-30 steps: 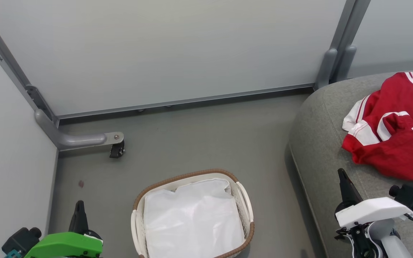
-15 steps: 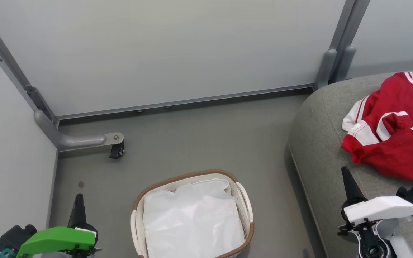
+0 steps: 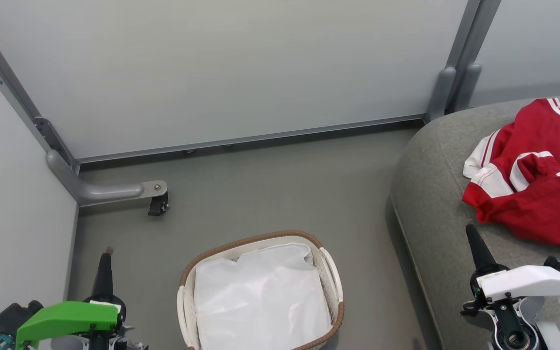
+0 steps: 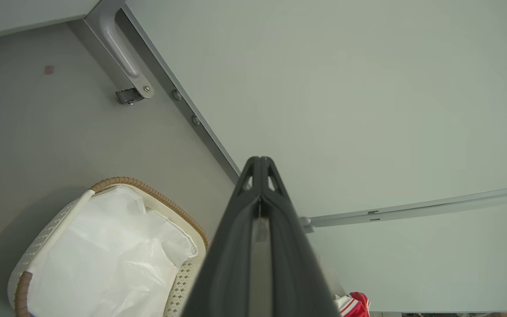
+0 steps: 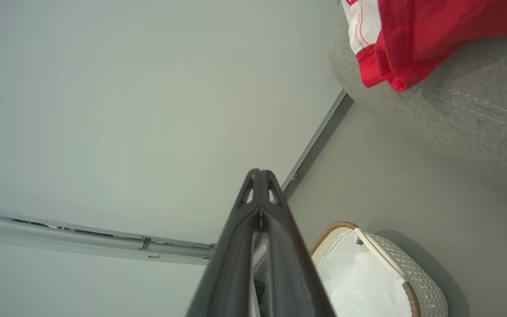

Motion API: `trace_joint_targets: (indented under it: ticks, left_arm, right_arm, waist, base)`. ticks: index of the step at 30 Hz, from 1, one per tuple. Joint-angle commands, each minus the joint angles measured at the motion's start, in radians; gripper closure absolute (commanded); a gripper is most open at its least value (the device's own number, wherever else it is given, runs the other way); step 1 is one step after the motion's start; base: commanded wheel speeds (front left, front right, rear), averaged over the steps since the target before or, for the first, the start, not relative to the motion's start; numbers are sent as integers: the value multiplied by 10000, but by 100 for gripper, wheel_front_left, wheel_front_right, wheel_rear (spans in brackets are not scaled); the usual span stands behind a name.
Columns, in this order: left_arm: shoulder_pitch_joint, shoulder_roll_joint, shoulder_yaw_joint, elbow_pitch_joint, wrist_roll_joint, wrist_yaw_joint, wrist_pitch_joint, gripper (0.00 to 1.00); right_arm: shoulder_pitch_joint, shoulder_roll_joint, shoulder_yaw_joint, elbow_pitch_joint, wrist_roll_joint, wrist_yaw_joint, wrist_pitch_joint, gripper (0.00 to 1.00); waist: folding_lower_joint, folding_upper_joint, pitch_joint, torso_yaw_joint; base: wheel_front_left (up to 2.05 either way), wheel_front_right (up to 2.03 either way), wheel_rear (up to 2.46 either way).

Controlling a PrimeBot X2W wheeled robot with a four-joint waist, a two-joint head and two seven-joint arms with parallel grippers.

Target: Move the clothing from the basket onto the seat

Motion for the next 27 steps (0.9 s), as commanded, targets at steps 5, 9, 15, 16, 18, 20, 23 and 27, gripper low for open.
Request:
trace_joint_targets:
  ticks: [5, 9, 15, 16, 18, 20, 23, 27]
  left_arm:
    - [-238, 78, 66, -215, -644, -85, 174, 100]
    - [-270, 80, 90, -272, -989, -96, 271, 100]
    - [-297, 84, 128, -359, -1486, -95, 405, 100]
    - [-301, 83, 132, -373, -1566, -97, 420, 100]
    - [-314, 85, 145, -409, -1700, -104, 473, 100]
    - [-322, 86, 160, -440, -1869, -110, 508, 100]
    - [-342, 88, 180, -492, -2131, -119, 576, 100]
    - [-368, 90, 201, -537, -2395, -129, 655, 100]
  right_arm:
    - [44, -65, -101, -200, 654, -6, 170, 100]
    - [62, -68, -140, -253, 1015, -7, 267, 100]
    - [88, -71, -196, -328, 1533, -6, 407, 100]
    - [92, -71, -205, -339, 1608, -6, 416, 100]
    - [96, -72, -225, -361, 1769, -6, 472, 100]
    - [98, -74, -242, -387, 1927, -6, 518, 100]
    - [112, -77, -273, -420, 2201, -5, 584, 100]
    - [128, -79, -306, -460, 2488, -4, 657, 100]
  waist:
    - [0, 0, -8, -5]
    - [0, 0, -13, -9]
    - [0, 0, -22, -14]
    - [0, 0, -23, -15]
    - [0, 0, -26, -17]
    - [0, 0, -28, -19]
    - [0, 0, -33, -22]
    - [0, 0, -38, -26]
  base:
    - [0, 0, 0]
    - [0, 0, 0]
    - [0, 0, 0]
    - [0, 0, 0]
    - [0, 0, 0]
    - [0, 0, 0]
    - [0, 0, 0]
    - [0, 0, 0]
